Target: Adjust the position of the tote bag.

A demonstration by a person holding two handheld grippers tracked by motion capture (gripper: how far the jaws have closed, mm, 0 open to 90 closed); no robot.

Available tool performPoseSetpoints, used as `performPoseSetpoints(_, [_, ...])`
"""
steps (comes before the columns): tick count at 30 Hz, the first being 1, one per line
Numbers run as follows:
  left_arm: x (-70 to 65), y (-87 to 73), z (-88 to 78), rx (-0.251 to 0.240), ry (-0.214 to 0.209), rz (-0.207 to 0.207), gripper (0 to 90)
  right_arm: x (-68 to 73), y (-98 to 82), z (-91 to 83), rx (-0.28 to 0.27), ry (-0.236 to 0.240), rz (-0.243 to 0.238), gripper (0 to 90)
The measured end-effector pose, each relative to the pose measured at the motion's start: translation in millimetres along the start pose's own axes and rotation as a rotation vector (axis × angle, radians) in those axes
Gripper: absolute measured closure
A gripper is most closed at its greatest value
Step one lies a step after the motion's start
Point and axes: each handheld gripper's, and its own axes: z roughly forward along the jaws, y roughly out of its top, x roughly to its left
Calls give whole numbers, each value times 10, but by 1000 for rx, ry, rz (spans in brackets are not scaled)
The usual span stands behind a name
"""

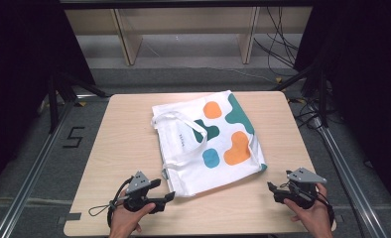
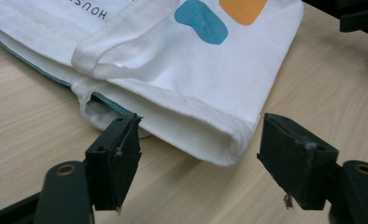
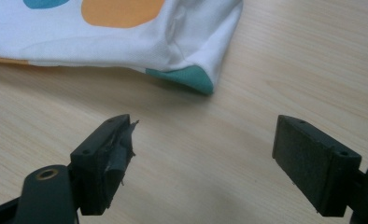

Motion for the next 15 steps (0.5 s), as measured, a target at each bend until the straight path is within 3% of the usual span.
performPoseSetpoints(7, [-86, 24, 123, 31, -55, 39, 341, 13, 8, 6, 13, 14, 1, 212])
performPoseSetpoints(8, [-93, 24, 142, 54, -71, 41, 341, 13, 8, 6, 13, 14, 1, 212])
performPoseSetpoints(9, [-108, 14, 186, 59, -82, 8, 359, 9, 7, 11, 1, 0, -12, 213])
performPoseSetpoints(10, [-108, 14, 186, 59, -82, 8, 375, 9, 7, 11, 1, 0, -12, 213])
performPoseSetpoints(11, [-95, 16, 179, 77, -62, 36, 405, 9, 5, 14, -3, 10, -10, 216])
performPoseSetpoints(14, [-83, 8, 180, 77, -59, 22, 454, 13, 8, 11, 2, 6, -14, 217])
performPoseSetpoints(15, [-71, -3, 181, 107, -44, 38, 469, 13, 8, 13, 5, 11, -19, 220])
